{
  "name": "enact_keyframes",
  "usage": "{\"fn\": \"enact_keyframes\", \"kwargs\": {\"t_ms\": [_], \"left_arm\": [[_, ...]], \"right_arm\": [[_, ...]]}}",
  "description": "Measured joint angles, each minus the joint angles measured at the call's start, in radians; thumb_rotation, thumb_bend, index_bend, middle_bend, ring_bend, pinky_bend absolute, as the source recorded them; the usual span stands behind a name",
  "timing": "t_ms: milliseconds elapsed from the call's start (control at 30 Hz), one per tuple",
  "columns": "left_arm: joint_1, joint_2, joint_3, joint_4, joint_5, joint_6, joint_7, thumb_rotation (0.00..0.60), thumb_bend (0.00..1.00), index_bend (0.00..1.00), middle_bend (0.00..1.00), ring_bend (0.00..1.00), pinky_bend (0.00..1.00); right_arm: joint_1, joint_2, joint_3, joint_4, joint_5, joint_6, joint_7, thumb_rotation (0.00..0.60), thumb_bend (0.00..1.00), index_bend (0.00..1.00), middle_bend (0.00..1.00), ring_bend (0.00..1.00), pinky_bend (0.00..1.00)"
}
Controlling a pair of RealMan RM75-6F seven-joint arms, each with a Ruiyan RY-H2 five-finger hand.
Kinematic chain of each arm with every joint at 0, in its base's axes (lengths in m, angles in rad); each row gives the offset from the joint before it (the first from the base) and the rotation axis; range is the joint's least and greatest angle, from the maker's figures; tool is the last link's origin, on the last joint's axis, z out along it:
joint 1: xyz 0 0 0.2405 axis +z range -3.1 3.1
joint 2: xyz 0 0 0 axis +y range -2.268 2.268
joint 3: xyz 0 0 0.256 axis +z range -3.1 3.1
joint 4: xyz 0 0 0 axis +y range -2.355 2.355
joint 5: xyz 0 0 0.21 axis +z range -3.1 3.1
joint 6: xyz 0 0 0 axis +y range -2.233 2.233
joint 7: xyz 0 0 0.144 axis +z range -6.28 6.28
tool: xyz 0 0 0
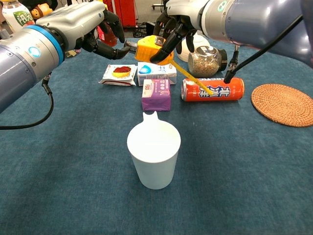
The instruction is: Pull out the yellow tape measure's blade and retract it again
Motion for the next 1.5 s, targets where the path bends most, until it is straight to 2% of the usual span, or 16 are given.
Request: {"fn": "enact_keyframes", "kwargs": {"t_ms": [233,300,433,500,1133,1500], "left_arm": [[0.004,0.006,-0.002,-0.002,-0.001,-0.003,-0.012,0.419,0.4,0.36,0.28,0.22,0.42],[0.004,0.006,-0.002,-0.001,0.003,-0.002,-0.016,0.449,0.41,0.36,0.28,0.21,0.42],[0.003,0.005,-0.003,-0.003,0.005,-0.009,-0.029,0.549,0.42,0.39,0.28,0.22,0.42],[0.004,0.005,-0.004,-0.005,0.005,-0.012,-0.038,0.557,0.42,0.42,0.28,0.22,0.42],[0.004,0.0,-0.004,-0.009,0.029,-0.021,-0.082,0.561,0.5,0.54,0.28,0.22,0.42],[0.013,0.029,0.001,-0.026,0.022,-0.038,-0.093,0.565,0.51,0.55,0.28,0.22,0.42]], "right_arm": [[-0.003,0.004,-0.001,-0.001,-0.003,0.002,0.002,0.511,0.25,0.53,0.52,0.57,0.66],[-0.003,0.004,-0.001,-0.002,-0.002,0.001,0.003,0.514,0.25,0.53,0.52,0.57,0.66],[-0.003,0.004,-0.002,-0.002,-0.002,-0.001,0.003,0.511,0.25,0.53,0.52,0.57,0.66],[-0.003,0.004,-0.003,0.0,-0.003,-0.001,0.003,0.509,0.25,0.53,0.52,0.57,0.66],[-0.004,0.006,-0.004,-0.003,-0.002,0.0,0.003,0.512,0.25,0.53,0.52,0.57,0.66],[-0.005,0.011,-0.006,-0.004,-0.003,-0.001,0.002,0.509,0.24,0.53,0.52,0.57,0.66]]}}
